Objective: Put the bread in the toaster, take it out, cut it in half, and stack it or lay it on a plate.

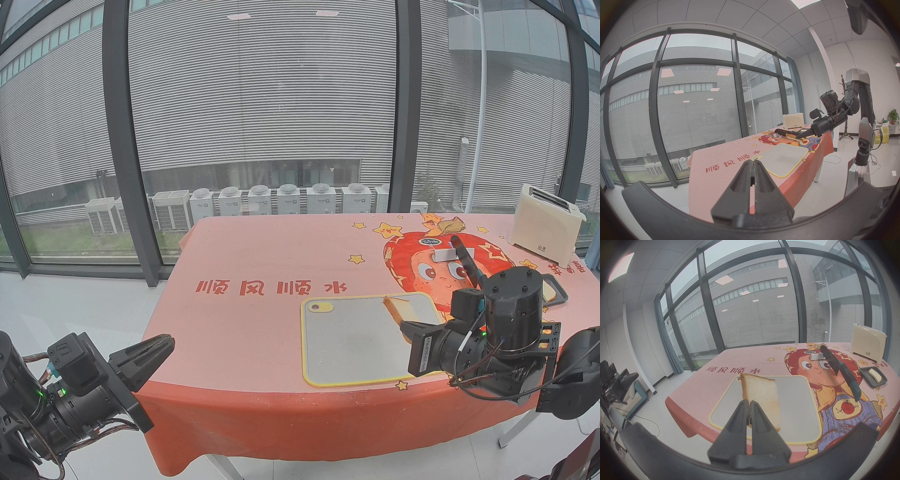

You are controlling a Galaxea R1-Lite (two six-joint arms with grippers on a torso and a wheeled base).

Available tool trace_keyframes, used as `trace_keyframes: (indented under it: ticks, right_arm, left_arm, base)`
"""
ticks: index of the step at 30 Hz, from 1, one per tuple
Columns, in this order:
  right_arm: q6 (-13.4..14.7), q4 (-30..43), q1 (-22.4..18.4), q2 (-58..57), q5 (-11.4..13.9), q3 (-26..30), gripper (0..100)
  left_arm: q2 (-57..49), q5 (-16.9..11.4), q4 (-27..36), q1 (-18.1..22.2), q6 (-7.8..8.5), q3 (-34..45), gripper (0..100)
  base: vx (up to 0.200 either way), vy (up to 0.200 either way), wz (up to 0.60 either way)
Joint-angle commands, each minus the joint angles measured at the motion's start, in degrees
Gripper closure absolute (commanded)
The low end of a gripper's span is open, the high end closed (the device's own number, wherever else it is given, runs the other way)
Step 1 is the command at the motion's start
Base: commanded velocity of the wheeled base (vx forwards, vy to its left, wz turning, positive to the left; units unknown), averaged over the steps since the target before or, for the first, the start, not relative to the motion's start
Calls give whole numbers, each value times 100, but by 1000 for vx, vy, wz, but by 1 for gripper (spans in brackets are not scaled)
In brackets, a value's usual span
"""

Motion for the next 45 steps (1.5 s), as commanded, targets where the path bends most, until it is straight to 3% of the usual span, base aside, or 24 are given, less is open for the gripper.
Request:
trace_keyframes:
  ticks: [1, 22, 40, 45]
  right_arm:
    - [-3, -42, -21, 10, 1, 54, 100]
    - [-56, -42, -118, -43, -16, 124, 100]
    - [-91, -33, -470, -96, 1, 72, 100]
    - [-214, -33, -672, -43, 10, 19, 100]
  left_arm:
    - [0, -3, -10, -1, 10, 11, 100]
    - [-9, -3, -19, -1, -7, 20, 100]
    - [-17, -3, -37, -1, -7, -24, 100]
    - [-44, -12, -46, -10, -16, -50, 100]
  base:
    - [0, -200, 0]
    - [0, -200, 0]
    - [0, -200, 0]
    - [0, -80, 0]
